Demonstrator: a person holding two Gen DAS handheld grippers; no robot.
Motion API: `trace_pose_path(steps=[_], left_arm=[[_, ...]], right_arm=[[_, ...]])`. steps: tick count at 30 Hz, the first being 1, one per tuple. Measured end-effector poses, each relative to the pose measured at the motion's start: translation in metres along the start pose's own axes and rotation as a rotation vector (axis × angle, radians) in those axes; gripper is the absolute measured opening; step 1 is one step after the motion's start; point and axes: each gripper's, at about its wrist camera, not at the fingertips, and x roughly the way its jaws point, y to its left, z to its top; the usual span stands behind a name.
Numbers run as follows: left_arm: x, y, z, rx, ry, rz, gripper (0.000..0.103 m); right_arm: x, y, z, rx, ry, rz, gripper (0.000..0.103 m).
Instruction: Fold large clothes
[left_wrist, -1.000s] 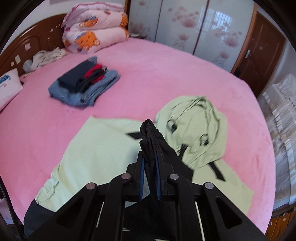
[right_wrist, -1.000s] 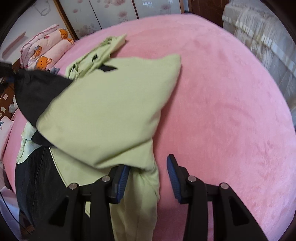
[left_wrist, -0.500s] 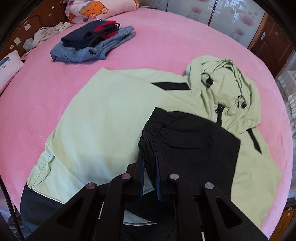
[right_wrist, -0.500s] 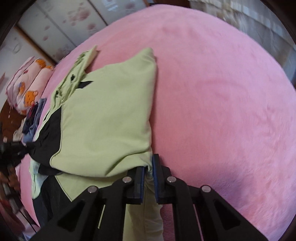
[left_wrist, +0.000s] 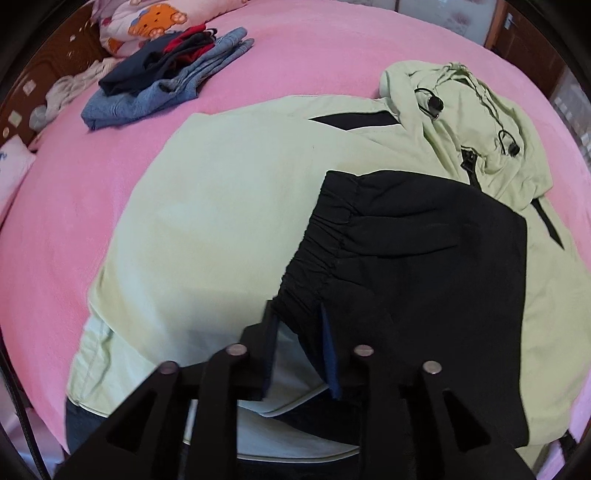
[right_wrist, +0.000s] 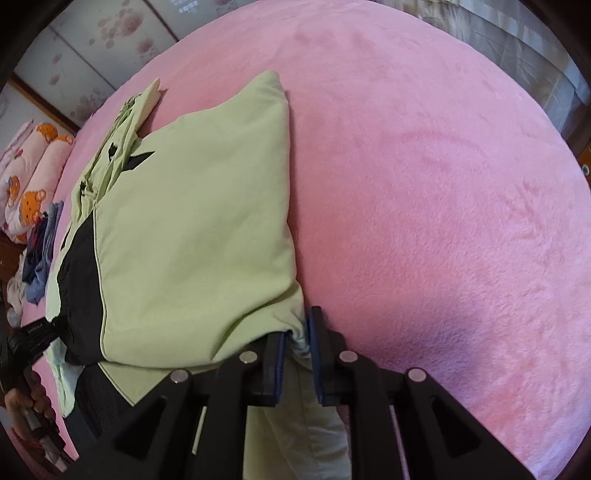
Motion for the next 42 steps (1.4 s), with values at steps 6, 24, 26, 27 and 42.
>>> trace_pose_path(steps=[6,24,26,27,42], left_arm=[[-0.025,0.003,0.002,0.08,-0.009,0.034,0.054],[-0.076,-0.103,-0.055,0.296,0.04,-0.438,0.007],[-0.067,-0.112,-0.06,0.318,0.078,-0.449,0.007],[-0.062,-0.117,-0.061,0.334,0.084,-0.44,0.006],[-0.02,-0.04,-0.039,0.221,0.067,-0.131,0.006]], right_arm=[[-0.024,0.009,-0.006,-0.048,0.03,-0.076,0.015],[-0.016,0.12,-0.016,-0.209,-0.003,0.302,0.011],[0.0,0.123,-0.009,-0.183,0.04,0.271,0.006],[0.008,0.123,-0.006,-0.163,0.06,0.262,0.006],[0.008,0.008,0.016,0.03,0.032,0.096,0.0]])
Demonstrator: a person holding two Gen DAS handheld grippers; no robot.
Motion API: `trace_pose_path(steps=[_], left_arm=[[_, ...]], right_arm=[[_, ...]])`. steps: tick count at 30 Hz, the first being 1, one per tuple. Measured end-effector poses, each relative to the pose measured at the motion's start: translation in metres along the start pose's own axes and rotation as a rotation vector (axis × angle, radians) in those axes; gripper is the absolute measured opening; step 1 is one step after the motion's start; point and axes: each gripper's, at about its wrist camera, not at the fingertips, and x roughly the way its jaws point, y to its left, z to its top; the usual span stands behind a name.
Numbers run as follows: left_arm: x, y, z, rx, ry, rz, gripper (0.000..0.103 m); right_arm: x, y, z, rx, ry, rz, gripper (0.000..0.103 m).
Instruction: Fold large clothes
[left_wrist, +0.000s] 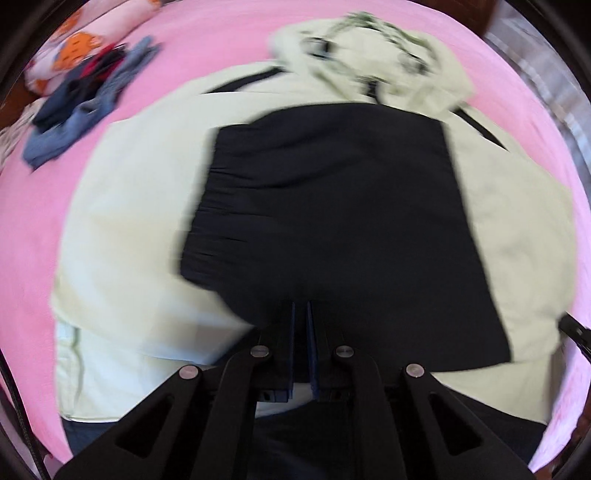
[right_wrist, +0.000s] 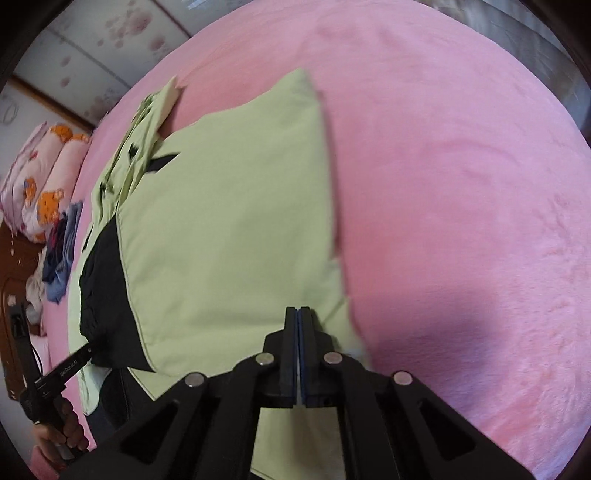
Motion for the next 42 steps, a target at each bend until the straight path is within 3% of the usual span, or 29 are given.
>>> trace_pose_path(steps=[8,13,16,24,26,30,33,35,42], left_arm=[[-0.006,0.023,0.015,-0.062,0.013,0.01,0.006],[-0.04,0.019,0.047,0.0,-0.022,-0.072,0.006],[-0.053,0.024,0.083,0.055,-0.027,-0.086,0.006],[-0.068,0.043,0.226,0.243,-0.094,-0.009,0.012],[-0.063,0.046,0.258,0.268,-0.101,-0.001,0.012],[-0.056,0.046,0.304,0.284,-0.122,-0.011,0.015],[-0.041,0.045,0.335,0.264,-0.136,-0.065,0.022],[-0.027,0.043,0.348,0.255,-0.137,-0.097,0.023],[0.037,0.026,0.363,0.205,-0.092,-0.17,0.026]], right_arm=[[-0.011,-0.004,0.006,0.057,-0.006,-0.052,0.0],[-0.028,0.022,0.029,0.035,0.004,0.039,0.0],[-0.029,0.046,0.061,0.022,0.04,0.115,0.0],[-0.013,0.131,0.171,-0.021,0.052,0.274,0.001],[-0.005,0.147,0.196,0.01,0.054,0.322,0.001],[0.008,0.172,0.24,0.039,0.013,0.339,0.002],[0.025,0.187,0.267,0.063,-0.011,0.331,0.014],[0.042,0.196,0.282,0.087,-0.02,0.333,0.032],[0.106,0.205,0.293,0.113,-0.011,0.308,0.034]])
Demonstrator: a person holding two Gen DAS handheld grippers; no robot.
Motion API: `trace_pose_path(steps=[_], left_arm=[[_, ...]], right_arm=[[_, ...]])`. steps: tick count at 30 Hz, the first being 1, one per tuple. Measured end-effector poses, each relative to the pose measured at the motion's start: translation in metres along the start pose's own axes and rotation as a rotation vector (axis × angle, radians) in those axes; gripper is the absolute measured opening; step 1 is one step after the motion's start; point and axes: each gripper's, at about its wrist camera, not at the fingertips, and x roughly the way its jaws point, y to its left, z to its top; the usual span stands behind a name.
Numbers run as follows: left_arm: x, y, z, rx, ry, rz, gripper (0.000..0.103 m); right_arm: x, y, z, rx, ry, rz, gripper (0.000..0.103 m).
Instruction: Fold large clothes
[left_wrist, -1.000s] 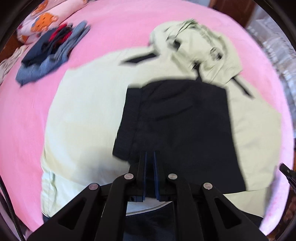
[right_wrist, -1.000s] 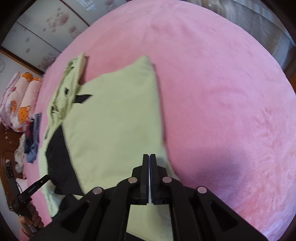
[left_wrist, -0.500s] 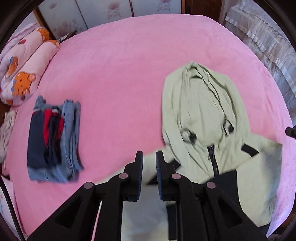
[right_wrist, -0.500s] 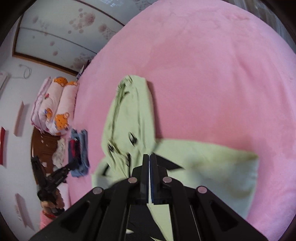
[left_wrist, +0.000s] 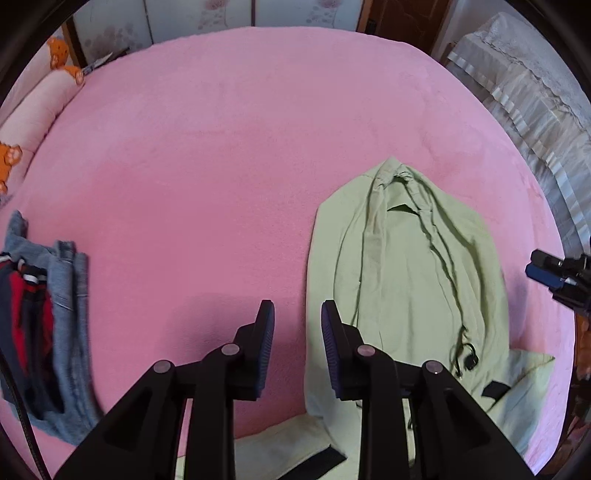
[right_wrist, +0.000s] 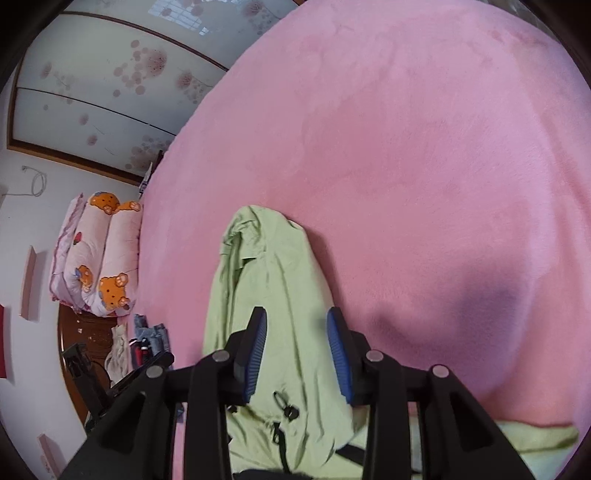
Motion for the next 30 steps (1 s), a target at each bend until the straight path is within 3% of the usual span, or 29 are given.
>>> trace_pose_path(steps=[4,10,14,15,18,23,30], left_arm=[[0.037,0.006,0.0,-0.074,-0.015,-0.057,0.043],[0.078,0.01,-0.001,-0.116,-0.012,-0.08,0.043],[0.092,0.013,0.001,-0.154,-0.034,-0.159,0.043],[0.094,0.013,0.001,-0.159,-0.04,-0.168,0.041],[0.101,0.01,0.002,-0.172,-0.034,-0.23,0.011],[0.098,-0.005,0.0,-0.143,-0.058,-0.189,0.004],[0.036,-0.008,-0.001,-0.135,-0.165,-0.281,0.003]], right_arm=[[0.032,-0.013,0.001,-0.003,-0.011,-0.007,0.034],[0.063,-0.019,0.008,-0.081,-0.035,0.017,0.034],[0.072,-0.011,0.016,-0.152,-0.058,0.067,0.034],[0.075,-0.007,0.017,-0.178,-0.054,0.06,0.033],[0.077,0.004,0.016,-0.249,-0.071,0.029,0.014],[0.067,0.014,0.013,-0.258,-0.102,0.076,0.005],[0.021,0.055,0.0,-0.403,-0.146,0.109,0.005]])
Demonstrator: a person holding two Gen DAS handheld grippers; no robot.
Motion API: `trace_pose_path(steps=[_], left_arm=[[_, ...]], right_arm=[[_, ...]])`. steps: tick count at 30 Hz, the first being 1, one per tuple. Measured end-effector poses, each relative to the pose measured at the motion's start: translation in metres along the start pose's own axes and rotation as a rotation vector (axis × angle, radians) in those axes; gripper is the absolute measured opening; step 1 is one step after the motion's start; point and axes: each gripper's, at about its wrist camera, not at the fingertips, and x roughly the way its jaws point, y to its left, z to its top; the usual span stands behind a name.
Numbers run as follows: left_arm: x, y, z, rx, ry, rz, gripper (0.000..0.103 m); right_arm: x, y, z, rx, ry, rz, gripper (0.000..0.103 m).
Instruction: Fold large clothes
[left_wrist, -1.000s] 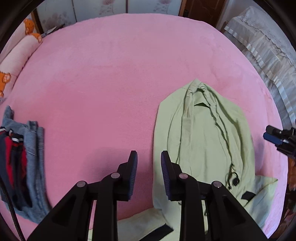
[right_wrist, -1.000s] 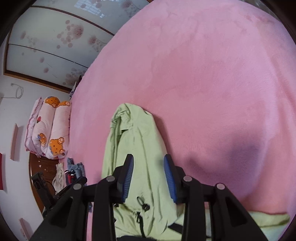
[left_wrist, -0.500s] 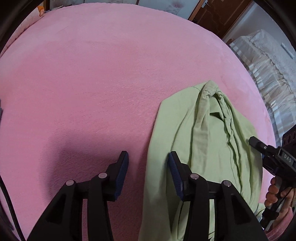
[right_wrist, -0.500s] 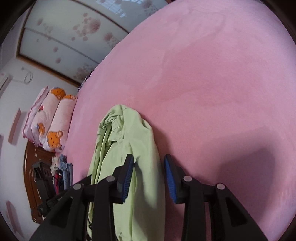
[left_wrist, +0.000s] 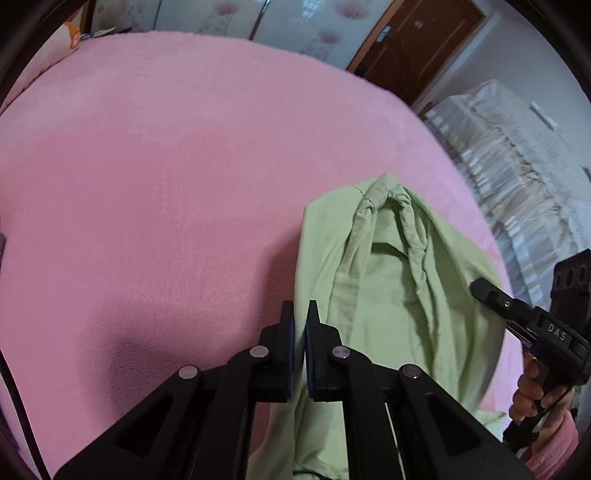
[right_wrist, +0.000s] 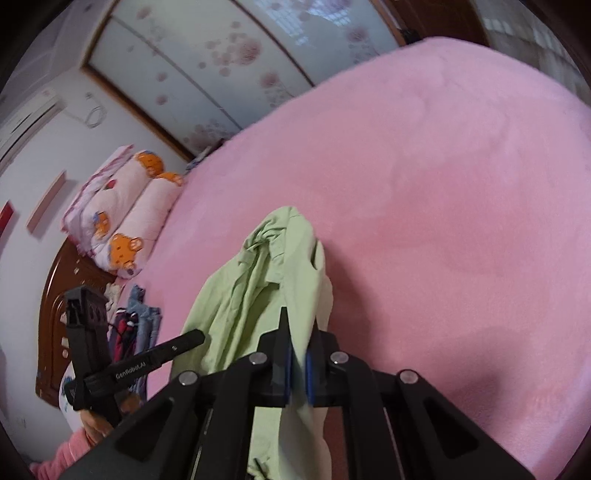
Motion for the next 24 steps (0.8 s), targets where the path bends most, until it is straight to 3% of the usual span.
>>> trace_pose_path(steps=[7,13,18,24], left_arm=[[-0.078,-0.025,-0.026,0.142,-0.035,-0.049,0.003],[-0.133,-0.018,-0.068,0.115,-0.053,-0.073,0.003],[-0.15,-0.014,-0.112,0.083,-0.016,-0.05,0.003],[-0.158,-0.011,-0.14,0.052,0.038,-0.039,0.003]], right_arm=[[-0.058,0.051,-0.024,-0.205,-0.073,0.1,0.005],[-0.109,0.058,-0.067,-0.228,-0.112,0.208,0.005],[-0.134,0.06,-0.11,-0.25,-0.05,0.206,0.005],[-0.14,0.074,-0.15,-0.366,0.039,0.108,0.003]])
